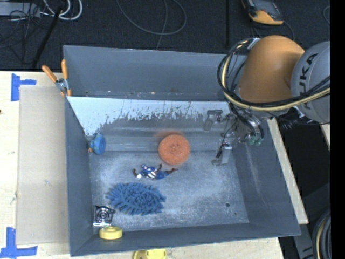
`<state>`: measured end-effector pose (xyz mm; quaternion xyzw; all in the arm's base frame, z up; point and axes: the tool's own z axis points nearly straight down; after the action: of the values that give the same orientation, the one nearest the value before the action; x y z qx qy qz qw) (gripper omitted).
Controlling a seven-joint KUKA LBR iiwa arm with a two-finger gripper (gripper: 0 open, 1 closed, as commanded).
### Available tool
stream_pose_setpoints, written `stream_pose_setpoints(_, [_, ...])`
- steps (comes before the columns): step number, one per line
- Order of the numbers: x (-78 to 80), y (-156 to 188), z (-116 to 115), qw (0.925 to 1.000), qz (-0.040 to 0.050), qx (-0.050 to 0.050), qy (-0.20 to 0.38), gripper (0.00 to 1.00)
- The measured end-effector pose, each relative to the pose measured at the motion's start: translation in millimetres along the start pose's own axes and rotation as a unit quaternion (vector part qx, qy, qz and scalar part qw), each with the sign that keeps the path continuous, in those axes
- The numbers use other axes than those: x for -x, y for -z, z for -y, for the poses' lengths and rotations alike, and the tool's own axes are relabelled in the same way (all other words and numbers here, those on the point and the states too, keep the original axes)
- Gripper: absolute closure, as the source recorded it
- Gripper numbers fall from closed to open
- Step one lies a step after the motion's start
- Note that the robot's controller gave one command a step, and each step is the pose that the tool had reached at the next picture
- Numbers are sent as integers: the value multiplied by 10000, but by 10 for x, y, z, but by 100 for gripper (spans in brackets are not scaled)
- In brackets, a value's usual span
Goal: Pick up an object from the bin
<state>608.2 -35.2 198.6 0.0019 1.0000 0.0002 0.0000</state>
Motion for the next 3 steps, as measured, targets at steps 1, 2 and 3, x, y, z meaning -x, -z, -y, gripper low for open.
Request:
stream_pose_setpoints(1, [-1,-5,-4,10000,4,-1,6,0])
stream_pose_setpoints(2, [-97,27,-32,9997,-72,11,229,0])
stream_pose_setpoints(3, [17,-10,-256,9997,85,-9,221,0])
